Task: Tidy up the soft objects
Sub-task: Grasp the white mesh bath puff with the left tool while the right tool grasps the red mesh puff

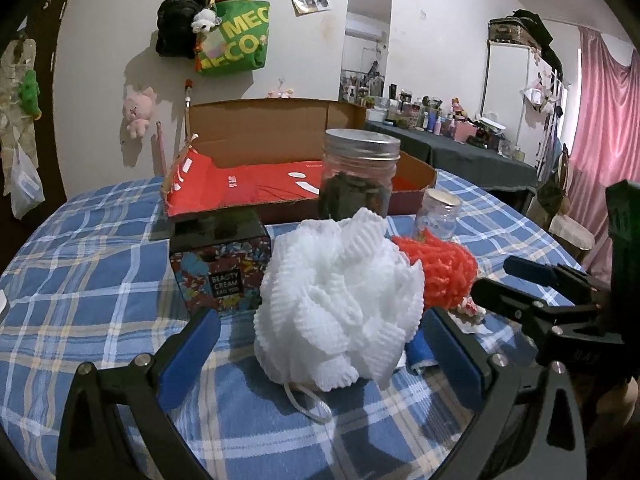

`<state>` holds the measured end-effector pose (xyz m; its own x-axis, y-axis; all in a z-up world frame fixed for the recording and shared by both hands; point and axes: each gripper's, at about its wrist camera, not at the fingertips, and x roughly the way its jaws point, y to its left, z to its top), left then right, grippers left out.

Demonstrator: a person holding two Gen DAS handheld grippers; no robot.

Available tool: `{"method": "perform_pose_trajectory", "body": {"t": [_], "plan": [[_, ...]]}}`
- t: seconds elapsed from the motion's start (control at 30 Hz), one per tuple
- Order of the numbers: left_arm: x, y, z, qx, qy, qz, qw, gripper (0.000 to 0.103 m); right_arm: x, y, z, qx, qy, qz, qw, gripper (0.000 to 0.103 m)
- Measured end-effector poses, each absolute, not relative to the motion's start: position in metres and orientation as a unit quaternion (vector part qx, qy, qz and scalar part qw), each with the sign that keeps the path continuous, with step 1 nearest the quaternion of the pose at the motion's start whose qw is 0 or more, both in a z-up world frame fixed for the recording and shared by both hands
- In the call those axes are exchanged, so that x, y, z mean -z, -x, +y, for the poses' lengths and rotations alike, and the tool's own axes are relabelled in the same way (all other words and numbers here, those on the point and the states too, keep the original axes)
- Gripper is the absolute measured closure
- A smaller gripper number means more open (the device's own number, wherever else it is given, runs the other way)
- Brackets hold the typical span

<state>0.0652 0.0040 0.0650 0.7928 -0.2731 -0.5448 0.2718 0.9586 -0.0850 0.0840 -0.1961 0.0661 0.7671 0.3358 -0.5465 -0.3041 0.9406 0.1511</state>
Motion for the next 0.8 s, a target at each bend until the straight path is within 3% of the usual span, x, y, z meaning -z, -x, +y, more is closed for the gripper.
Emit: {"method": "perform_pose_trajectory", "body": {"t": [0.23, 0.3, 0.37, 0.4, 0.57, 0.8], "plan": [[-0.063, -0.081, 0.003, 0.181, 0.001, 0.302, 0.936, 0.001, -0.071, -0.109, -0.183, -0.254, -0.016, 0.314, 0.915, 0.017], [-0.062, -0.085, 0.003, 0.186, 0.002, 0.305, 0.934, 0.006, -0.069, -0.117, -0.180, -0.266, -0.015, 0.328, 0.906, 0.026], [-0.059, -0.090, 0.001, 0.196, 0.002, 0.313, 0.929, 0.019, -0.064, -0.125, -0.176, -0.280, -0.016, 0.346, 0.895, 0.058], [-0.058, -0.092, 0.000, 0.201, 0.001, 0.317, 0.927, 0.022, -0.062, -0.126, -0.175, -0.282, -0.015, 0.353, 0.892, 0.061], [-0.055, -0.092, 0.000, 0.216, 0.000, 0.318, 0.923, 0.044, -0.063, -0.117, -0.174, -0.280, -0.014, 0.332, 0.901, 0.065], [-0.060, -0.086, 0.006, 0.216, 0.017, 0.310, 0.925, 0.053, -0.067, -0.105, -0.178, -0.269, -0.029, 0.321, 0.908, 0.065]]}}
